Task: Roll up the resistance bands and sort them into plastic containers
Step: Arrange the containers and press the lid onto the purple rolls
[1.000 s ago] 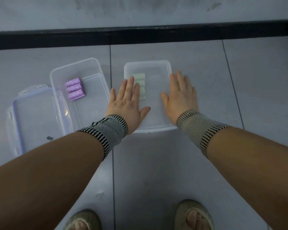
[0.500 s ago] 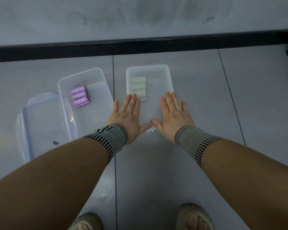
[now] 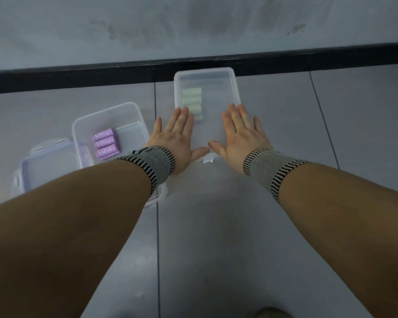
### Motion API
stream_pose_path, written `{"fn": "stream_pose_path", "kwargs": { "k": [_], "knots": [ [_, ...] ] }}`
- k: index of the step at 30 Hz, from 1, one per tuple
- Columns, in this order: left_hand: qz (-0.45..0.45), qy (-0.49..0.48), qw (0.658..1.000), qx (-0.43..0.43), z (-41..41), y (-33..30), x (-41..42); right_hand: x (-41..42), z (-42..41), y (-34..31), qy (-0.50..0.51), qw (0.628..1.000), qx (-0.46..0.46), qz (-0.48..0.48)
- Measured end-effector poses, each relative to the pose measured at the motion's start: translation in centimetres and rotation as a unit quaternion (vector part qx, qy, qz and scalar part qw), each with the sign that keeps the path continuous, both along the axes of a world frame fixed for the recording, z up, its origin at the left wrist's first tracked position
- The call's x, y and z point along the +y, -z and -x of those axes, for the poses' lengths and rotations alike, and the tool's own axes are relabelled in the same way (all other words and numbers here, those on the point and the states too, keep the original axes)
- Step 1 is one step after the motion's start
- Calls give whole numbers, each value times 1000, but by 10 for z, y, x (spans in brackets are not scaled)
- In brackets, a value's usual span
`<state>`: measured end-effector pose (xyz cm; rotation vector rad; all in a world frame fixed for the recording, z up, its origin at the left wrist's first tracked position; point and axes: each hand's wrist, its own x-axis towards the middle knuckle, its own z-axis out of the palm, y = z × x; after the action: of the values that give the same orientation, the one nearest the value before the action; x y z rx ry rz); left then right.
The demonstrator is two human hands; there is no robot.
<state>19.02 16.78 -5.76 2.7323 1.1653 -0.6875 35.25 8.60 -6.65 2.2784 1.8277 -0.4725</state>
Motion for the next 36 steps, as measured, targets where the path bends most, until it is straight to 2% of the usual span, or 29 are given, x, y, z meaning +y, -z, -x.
{"fn": "stream_pose_path", "kwargs": {
  "k": [8, 13, 16, 21, 26, 32, 36],
  "knots": [
    [-2, -1, 1000, -18, -6, 6, 9, 10, -6, 2, 5, 1000, 2, 6],
    [-7, -38, 994, -100, 3, -3, -6, 8, -8, -13, 26, 999, -6, -34],
    [-9, -57, 990, -128, 35, -14, -23, 0, 11, -26, -1, 998, 2, -61],
    [-48, -118, 984, -126, 133, -43, -32, -3, 87, -55, -99, 989, 66, -85],
    [-74, -243, 964, -72, 243, -57, -41, 7, 192, -76, -214, 968, 103, -81],
    [-38, -345, 937, -34, 329, -35, -56, 15, 299, -57, -295, 951, 89, -28],
    [13, -390, 921, -23, 349, -10, -52, 21, 332, -23, -281, 955, 80, 43]
  ]
}}
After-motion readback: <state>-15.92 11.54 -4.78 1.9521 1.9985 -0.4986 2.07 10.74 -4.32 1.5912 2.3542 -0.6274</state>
